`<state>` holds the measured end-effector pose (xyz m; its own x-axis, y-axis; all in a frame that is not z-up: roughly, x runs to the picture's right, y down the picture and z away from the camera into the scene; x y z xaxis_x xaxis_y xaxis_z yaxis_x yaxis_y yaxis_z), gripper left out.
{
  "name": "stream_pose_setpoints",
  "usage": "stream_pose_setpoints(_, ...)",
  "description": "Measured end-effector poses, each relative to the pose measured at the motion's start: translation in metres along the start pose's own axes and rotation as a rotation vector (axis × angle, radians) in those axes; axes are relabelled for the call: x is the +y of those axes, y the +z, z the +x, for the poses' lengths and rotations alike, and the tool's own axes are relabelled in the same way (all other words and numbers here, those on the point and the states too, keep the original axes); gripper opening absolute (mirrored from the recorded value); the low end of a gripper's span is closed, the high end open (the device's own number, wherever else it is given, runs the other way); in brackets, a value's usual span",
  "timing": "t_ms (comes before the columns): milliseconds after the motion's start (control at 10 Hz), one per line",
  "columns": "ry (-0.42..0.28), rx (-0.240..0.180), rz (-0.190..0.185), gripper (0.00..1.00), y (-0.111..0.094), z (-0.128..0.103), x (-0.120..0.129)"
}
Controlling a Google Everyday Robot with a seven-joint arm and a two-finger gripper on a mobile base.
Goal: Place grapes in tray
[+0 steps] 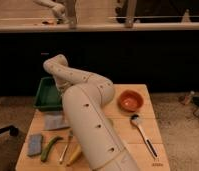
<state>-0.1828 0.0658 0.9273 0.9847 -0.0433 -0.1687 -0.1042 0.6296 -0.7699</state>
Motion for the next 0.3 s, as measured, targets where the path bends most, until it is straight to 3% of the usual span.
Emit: stream_pose_setpoints(300, 0.000, 0.000, 0.000, 0.80, 0.0007, 0.0000, -0.0001)
